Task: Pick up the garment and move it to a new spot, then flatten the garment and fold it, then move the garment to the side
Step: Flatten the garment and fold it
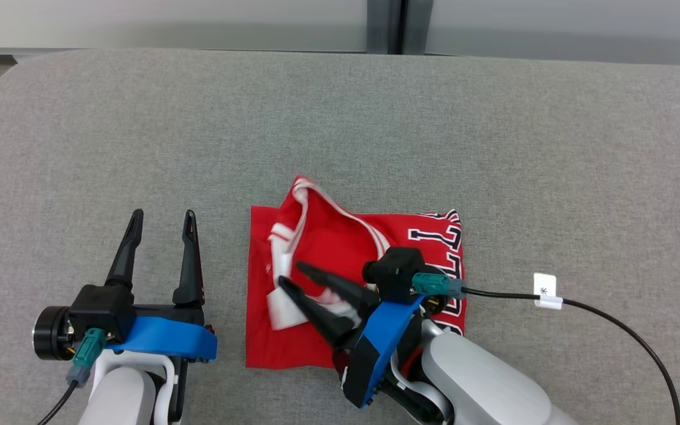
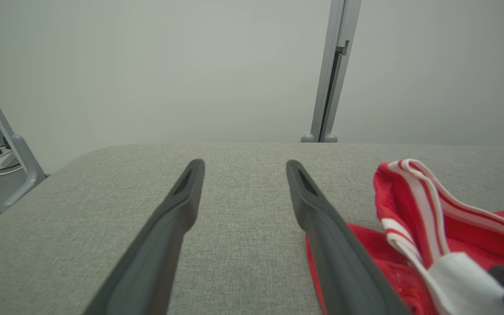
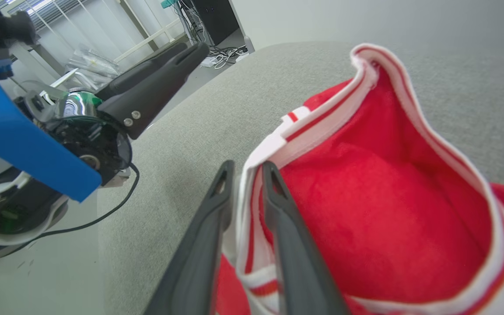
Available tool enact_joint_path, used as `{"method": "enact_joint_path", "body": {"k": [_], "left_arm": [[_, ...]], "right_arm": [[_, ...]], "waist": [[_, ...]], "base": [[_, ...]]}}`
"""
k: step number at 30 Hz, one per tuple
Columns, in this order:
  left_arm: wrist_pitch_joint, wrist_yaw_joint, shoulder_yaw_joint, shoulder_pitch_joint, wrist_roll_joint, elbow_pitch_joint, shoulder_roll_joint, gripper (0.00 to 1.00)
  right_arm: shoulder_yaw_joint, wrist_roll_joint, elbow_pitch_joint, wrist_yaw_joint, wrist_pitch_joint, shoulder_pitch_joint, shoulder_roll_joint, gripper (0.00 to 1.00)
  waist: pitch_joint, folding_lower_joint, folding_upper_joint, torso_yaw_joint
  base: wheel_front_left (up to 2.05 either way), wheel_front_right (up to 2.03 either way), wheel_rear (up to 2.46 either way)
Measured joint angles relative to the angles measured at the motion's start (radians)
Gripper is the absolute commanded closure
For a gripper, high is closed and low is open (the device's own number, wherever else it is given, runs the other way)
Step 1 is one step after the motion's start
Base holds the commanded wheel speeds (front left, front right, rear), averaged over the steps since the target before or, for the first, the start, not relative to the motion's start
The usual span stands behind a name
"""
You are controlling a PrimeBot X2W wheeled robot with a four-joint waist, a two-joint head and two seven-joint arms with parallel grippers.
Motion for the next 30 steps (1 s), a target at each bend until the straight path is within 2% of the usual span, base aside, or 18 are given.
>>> {"method": "enact_joint_path", "body": {"k": [6,9,14,19,25,30], "left_arm": [[0.0,0.001,0.009,-0.002,0.009,0.001,-0.001,0.0],[0.0,0.002,0.019,-0.002,0.011,0.001,0.001,0.0],[0.0,0.011,0.029,0.001,0.016,-0.005,0.008,0.0],[0.0,0.02,0.031,0.017,0.021,-0.013,0.014,0.0],[0.001,0.024,0.03,0.029,0.021,-0.023,0.023,0.0],[0.008,0.029,0.029,0.039,0.021,-0.035,0.034,0.0]], "right_arm": [[0.036,0.025,-0.029,0.0,-0.151,-0.058,0.001,0.0],[-0.004,0.0,-0.053,0.0,-0.203,-0.076,0.002,0.0],[-0.213,-0.089,-0.118,0.0,-0.233,-0.046,-0.061,0.0],[-0.461,-0.173,-0.204,0.0,-0.237,0.1,-0.137,0.0],[-0.688,-0.249,-0.305,0.0,-0.224,0.286,-0.15,0.0],[-0.783,-0.297,-0.402,0.0,-0.174,0.407,-0.118,0.0]], "waist": [[0.006,0.0,0.0,-0.019],[0.007,0.0,0.0,-0.032],[0.001,0.0,0.0,-0.056],[-0.007,0.0,0.0,-0.085],[-0.021,-0.0001,0.0,-0.117],[-0.031,-0.0001,0.0,-0.135]], "base": [[0.0,0.0,0.0],[0.0,0.0,0.0],[0.0,0.0,0.0],[0.0,0.0,0.0],[0.0,0.0,0.0],[0.0,0.0,0.0]]}}
